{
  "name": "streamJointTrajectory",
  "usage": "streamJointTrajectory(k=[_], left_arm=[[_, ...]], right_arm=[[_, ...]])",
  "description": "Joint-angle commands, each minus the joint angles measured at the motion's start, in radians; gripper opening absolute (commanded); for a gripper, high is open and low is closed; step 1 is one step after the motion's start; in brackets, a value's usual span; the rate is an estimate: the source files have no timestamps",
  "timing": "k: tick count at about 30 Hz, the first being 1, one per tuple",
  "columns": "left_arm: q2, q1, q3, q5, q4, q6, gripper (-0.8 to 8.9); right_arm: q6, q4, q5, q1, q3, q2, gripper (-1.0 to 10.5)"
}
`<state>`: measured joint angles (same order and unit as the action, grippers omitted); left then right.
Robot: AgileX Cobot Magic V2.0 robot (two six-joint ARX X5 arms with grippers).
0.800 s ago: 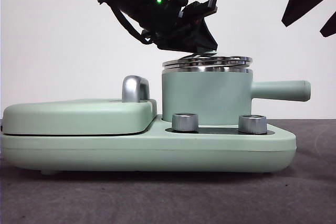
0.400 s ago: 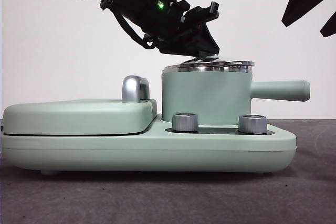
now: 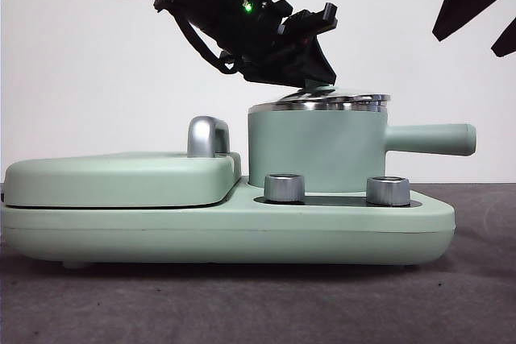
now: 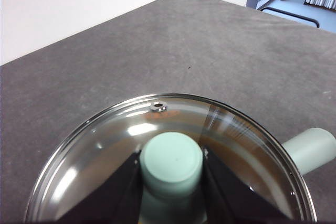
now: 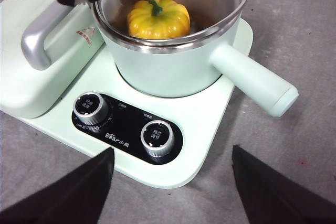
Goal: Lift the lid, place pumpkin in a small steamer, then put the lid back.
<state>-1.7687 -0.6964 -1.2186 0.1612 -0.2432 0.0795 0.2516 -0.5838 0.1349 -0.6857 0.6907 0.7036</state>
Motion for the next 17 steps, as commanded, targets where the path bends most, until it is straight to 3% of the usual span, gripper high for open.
streamJointTrajectory(k=[1,17], left_arm=[[0.01,-0.004,-0.017,-0.018,0.023,0.043,0.16],[0.016,-0.005,-0.033,-0.023,-0.03,0.042,0.16]], right_arm=[[0.011,0.006,0.005,-0.008,0.001,0.007,3.5],[0.011,-0.001,0.005,-0.008,0.001,0.007,3.5]])
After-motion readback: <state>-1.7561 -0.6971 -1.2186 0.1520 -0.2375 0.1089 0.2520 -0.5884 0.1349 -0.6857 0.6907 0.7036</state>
